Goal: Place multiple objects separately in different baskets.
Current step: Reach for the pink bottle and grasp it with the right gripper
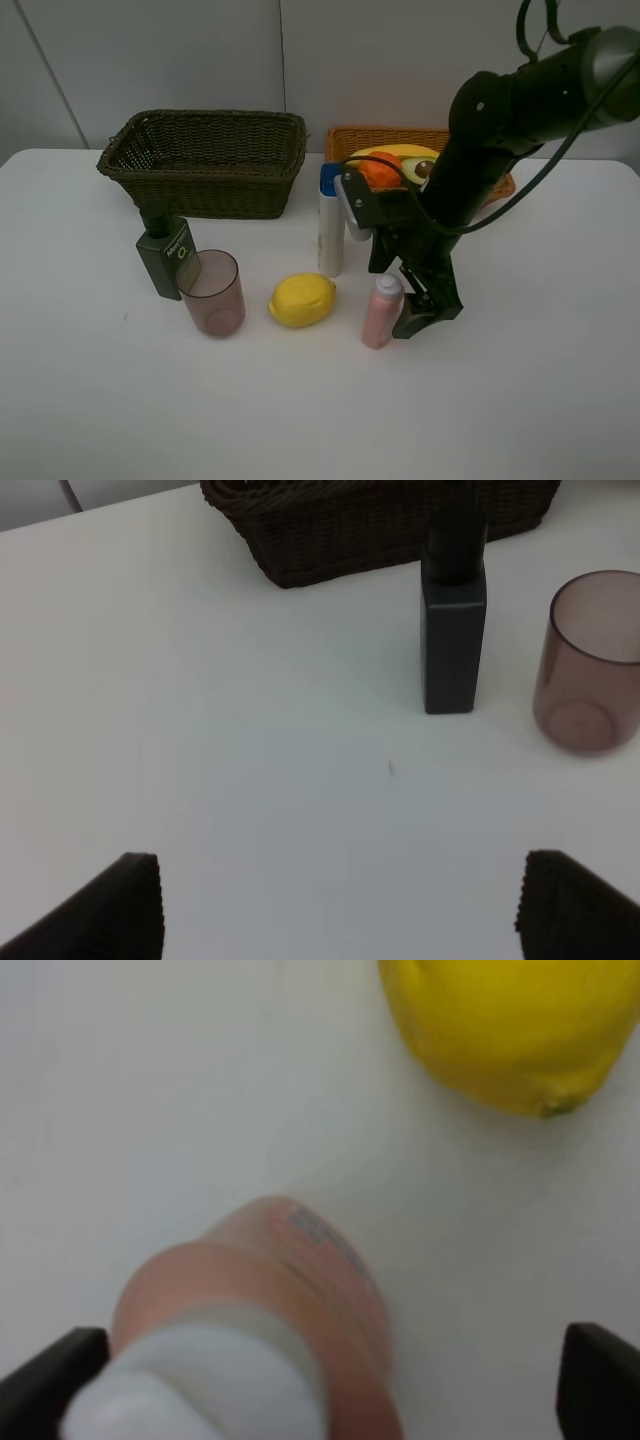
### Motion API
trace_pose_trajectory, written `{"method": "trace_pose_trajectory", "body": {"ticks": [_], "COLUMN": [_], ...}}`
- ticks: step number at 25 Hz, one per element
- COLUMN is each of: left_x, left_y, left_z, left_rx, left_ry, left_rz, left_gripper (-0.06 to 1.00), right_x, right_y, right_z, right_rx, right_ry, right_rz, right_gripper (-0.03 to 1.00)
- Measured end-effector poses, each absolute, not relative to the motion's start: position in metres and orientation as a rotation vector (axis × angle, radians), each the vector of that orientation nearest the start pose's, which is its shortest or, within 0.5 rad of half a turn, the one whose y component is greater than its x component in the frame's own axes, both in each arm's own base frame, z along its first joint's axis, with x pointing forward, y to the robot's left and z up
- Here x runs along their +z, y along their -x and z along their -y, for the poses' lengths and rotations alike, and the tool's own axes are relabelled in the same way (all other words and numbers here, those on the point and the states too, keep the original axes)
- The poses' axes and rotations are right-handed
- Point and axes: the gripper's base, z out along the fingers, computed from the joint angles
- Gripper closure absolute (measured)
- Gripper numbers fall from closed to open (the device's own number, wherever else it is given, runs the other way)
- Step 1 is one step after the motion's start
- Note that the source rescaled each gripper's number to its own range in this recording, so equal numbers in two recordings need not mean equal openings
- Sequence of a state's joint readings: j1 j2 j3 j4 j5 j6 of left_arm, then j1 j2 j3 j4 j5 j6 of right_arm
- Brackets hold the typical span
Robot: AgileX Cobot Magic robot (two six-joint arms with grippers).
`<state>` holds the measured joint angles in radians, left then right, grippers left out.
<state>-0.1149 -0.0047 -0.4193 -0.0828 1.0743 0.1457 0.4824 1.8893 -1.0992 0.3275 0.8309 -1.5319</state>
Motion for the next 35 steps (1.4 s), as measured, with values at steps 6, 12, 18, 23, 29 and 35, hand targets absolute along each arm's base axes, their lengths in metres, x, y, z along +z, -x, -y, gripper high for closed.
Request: {"method": "trace_pose_trajectory", "body": {"ticks": [6, 12, 18, 23, 29, 35], "left_x": [0.2537, 0.2537, 0.2537, 0.2537, 0.2537, 0.2537], "left_y": [-0.0014, -0.0014, -0.0014, -0.0014, -0.0014, -0.0014], "left_z": [0.0068, 0.0068, 0.0068, 0.0068, 0.0068, 0.0068], "left_rx": [-0.083, -0.083, -0.083, -0.083, -0.083, -0.083], "left_ry": [-0.278, -0.278, -0.278, -0.278, -0.278, -0.278], "left_rz": [-2.114, -2.114, -2.114, -2.114, -2.114, -2.114], "left_gripper": [0.00, 0.00, 0.00, 0.00, 0.00, 0.00], "right_x": [0.1457, 0.1458, 0.1458, 0.1459, 0.1459, 0.1459], "right_y": [-0.2906, -0.2923, -0.2922, -0.2922, -0.2919, -0.2919], "right_z": [-0.1760, -0.1771, -0.1773, -0.1776, -0.1777, -0.1777], "right_rx": [0.263, 0.255, 0.260, 0.265, 0.270, 0.270], "right_ry": [2.291, 2.259, 2.252, 2.240, 2.240, 2.238], "right_rz": [-1.860, -1.868, -1.875, -1.886, -1.888, -1.891], "right_gripper": [0.77, 0.87, 0.89, 0.89, 0.92, 0.97]}}
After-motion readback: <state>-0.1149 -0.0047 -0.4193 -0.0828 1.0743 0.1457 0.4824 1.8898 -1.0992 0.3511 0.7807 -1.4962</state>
